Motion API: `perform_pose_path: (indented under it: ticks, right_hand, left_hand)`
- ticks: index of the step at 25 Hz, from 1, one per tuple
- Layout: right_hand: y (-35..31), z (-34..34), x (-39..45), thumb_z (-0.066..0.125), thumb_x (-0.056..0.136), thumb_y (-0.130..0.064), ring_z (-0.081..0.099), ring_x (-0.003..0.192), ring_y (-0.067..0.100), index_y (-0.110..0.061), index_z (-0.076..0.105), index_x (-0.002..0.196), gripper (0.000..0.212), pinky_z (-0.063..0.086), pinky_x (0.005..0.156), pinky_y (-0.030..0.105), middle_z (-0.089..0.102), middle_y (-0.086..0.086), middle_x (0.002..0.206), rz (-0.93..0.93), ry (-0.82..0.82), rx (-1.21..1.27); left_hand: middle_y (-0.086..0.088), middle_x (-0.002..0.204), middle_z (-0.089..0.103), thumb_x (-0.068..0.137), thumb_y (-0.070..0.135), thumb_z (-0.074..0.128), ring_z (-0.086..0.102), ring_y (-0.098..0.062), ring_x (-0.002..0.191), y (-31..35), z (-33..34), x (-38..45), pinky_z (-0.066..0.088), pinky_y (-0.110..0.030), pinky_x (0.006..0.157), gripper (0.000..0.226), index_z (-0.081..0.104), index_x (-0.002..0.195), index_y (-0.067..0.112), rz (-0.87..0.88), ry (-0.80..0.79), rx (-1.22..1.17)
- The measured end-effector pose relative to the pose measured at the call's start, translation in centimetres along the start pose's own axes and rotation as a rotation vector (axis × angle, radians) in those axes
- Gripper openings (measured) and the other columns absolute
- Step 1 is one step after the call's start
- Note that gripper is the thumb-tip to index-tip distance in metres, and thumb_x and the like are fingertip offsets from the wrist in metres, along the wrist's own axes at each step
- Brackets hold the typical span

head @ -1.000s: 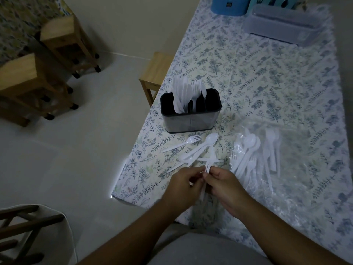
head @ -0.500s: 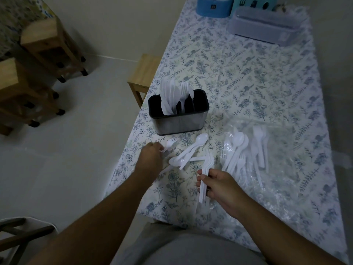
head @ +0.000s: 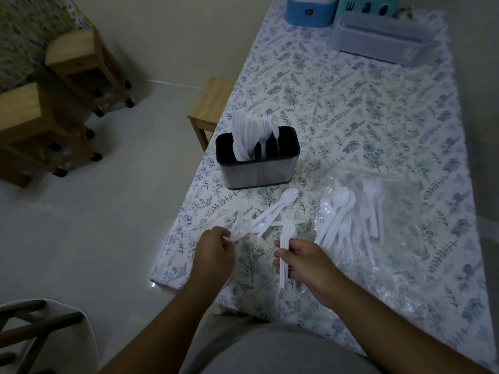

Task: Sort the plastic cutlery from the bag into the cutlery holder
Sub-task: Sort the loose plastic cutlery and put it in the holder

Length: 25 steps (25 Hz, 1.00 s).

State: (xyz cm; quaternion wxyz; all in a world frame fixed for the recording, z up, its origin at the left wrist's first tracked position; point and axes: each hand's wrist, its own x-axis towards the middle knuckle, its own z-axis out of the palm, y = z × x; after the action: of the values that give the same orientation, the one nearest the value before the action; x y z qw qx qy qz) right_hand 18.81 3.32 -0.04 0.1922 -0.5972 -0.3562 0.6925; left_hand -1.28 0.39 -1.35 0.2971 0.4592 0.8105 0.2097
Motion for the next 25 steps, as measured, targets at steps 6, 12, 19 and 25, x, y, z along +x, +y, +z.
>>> perform_pose_path:
  ticks: [6,12,19,25]
  right_hand:
    - [-1.1,-0.2,-0.4,0.06,0.098,-0.021,0.071,0.077,0.031,-0.017,0.066,0.071,0.028,0.059,0.081,0.047,0.071,0.011,0.075,-0.176,0.002,-0.266]
    - [-1.5,-0.9,-0.2,0.047,0.1,-0.032,0.074,0.091,0.027,-0.023,0.07,0.089,0.028,0.057,0.093,0.052,0.075,0.01,0.092,-0.12,-0.028,-0.226]
    - [-6.6,-0.7,-0.4,0.055,0.101,-0.021,0.072,0.091,0.017,-0.018,0.075,0.101,0.02,0.059,0.089,0.041,0.075,0.002,0.096,-0.353,0.069,-0.363]
    - [-18.2,0.8,1.9,0.063,0.096,-0.024,0.064,0.063,0.011,-0.018,0.075,0.085,0.018,0.049,0.058,0.024,0.072,-0.001,0.073,-0.718,0.33,-0.559]
  left_hand:
    - [0.006,0.108,0.064,0.091,0.005,0.064,0.067,-0.008,0.085,5.9,3.1,-2.6,0.055,-0.014,0.075,0.037,0.067,0.125,0.02,0.215,-0.073,-0.216]
    - [0.015,0.1,0.072,0.093,0.015,0.067,0.067,0.003,0.092,6.8,3.0,-3.6,0.054,-0.013,0.073,0.02,0.071,0.109,0.025,0.138,-0.084,-0.449]
    - [0.015,0.094,0.071,0.091,0.015,0.069,0.068,0.002,0.09,10.4,-0.5,-1.2,0.055,-0.014,0.077,0.014,0.073,0.102,0.022,0.323,0.007,-0.451]
    - [0.018,0.094,0.063,0.088,0.004,0.071,0.065,-0.001,0.091,16.2,-5.8,5.9,0.051,-0.013,0.081,0.02,0.073,0.105,0.014,0.619,0.361,-0.371]
